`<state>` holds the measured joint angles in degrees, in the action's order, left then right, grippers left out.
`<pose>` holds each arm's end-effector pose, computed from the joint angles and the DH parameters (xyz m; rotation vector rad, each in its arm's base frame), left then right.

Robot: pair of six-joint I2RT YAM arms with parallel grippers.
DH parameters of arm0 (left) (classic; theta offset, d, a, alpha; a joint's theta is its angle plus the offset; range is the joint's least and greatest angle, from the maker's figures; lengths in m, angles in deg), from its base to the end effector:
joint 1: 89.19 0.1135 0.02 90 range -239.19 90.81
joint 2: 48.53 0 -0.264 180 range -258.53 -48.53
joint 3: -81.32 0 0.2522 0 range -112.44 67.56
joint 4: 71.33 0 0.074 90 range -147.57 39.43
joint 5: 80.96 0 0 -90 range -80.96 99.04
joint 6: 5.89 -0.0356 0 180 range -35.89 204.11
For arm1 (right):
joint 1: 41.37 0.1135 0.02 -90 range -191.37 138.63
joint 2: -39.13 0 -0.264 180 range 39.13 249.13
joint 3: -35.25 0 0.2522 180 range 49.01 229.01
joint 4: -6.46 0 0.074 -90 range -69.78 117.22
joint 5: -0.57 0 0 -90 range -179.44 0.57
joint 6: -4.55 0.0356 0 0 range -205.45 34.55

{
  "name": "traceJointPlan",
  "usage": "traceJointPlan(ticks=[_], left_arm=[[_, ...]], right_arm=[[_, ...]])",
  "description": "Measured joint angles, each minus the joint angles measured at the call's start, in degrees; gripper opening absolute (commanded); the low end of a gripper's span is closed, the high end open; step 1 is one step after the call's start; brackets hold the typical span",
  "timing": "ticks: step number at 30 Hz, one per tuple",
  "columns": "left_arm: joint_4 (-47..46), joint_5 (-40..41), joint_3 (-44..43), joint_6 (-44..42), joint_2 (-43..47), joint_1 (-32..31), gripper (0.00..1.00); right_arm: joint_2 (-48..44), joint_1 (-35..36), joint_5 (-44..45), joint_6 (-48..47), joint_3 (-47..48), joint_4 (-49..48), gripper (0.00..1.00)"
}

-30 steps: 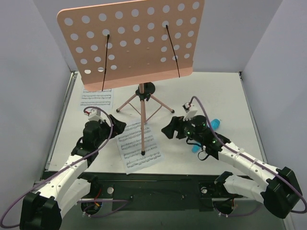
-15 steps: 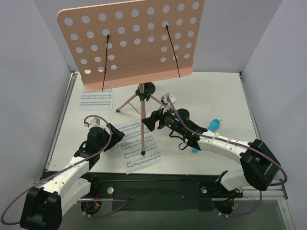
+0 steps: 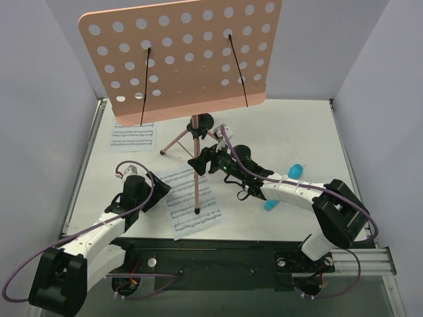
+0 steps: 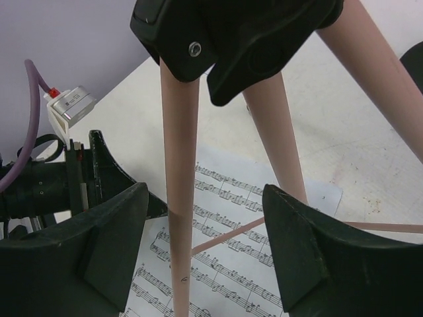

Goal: Set up the instrument practice props

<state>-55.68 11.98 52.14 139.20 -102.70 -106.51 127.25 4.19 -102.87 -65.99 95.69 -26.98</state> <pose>0.1697 -0.0510 0.1496 -0.7876 2.2166 -0.5898 0.2341 0.2505 0.2711 -0.5494 1.4715 1.0806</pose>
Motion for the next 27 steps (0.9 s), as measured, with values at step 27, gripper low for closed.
traceJointPlan(ticks=[27], left_arm=[[-15.6, -9.4, -1.8, 1.5, -13.0, -1.4, 0.95]], right_arm=[[3.6, 1.5, -0.8, 1.7, 2.1, 0.3, 0.51]])
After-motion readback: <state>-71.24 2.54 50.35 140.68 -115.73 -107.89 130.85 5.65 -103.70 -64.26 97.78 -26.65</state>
